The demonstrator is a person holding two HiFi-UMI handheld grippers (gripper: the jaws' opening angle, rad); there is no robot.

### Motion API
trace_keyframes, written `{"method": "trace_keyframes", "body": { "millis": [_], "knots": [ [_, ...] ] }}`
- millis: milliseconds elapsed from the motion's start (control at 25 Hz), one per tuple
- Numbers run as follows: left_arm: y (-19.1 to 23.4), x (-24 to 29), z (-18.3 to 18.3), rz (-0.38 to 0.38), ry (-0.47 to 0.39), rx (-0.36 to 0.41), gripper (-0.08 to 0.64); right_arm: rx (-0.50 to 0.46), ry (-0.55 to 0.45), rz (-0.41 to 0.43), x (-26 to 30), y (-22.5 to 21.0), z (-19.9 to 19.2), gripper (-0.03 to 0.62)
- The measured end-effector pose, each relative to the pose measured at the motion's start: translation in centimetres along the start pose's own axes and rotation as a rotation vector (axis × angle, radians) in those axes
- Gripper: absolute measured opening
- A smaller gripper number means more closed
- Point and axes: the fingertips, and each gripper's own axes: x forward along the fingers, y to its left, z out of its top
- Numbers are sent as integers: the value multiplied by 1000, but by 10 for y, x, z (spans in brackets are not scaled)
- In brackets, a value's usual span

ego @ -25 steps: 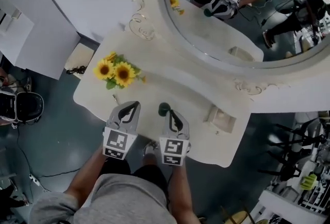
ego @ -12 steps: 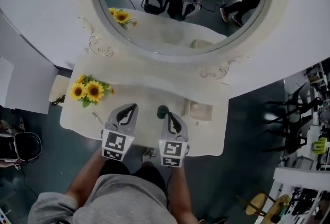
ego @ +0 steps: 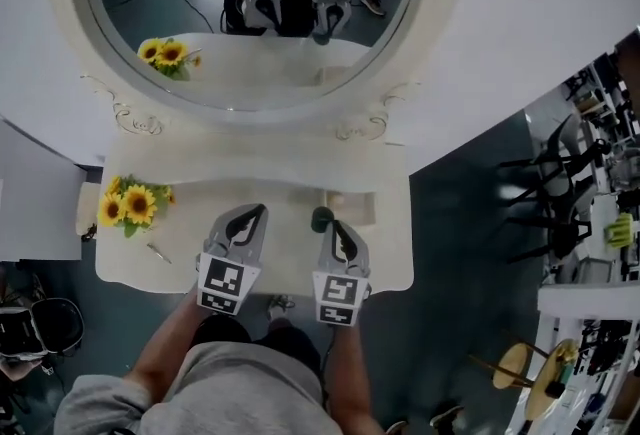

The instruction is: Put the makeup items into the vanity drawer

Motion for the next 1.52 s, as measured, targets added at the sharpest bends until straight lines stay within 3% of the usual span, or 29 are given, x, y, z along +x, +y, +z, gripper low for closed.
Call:
{"method": "trace_keyframes", "body": {
  "millis": [400,720,1360,1440,1520],
  "knots": [
    [-36,54,-3,-71,40,4,11,47,54,-64,14,-59,-31,8],
    [-65,93,-21,-98,98,-4,11,72,111,-65,32,-94,-68,8],
    [-79,124,-52,-94,172,-22,11,100,155,-28,63,-106,-106,9],
    [-79,123,-53,-92,176,-23,11,120,132,-31,62,-106,-102,35],
    [-79,122,-53,-89,178,-23,11,140,113,-23,61,-106,-99,148]
  ]
}}
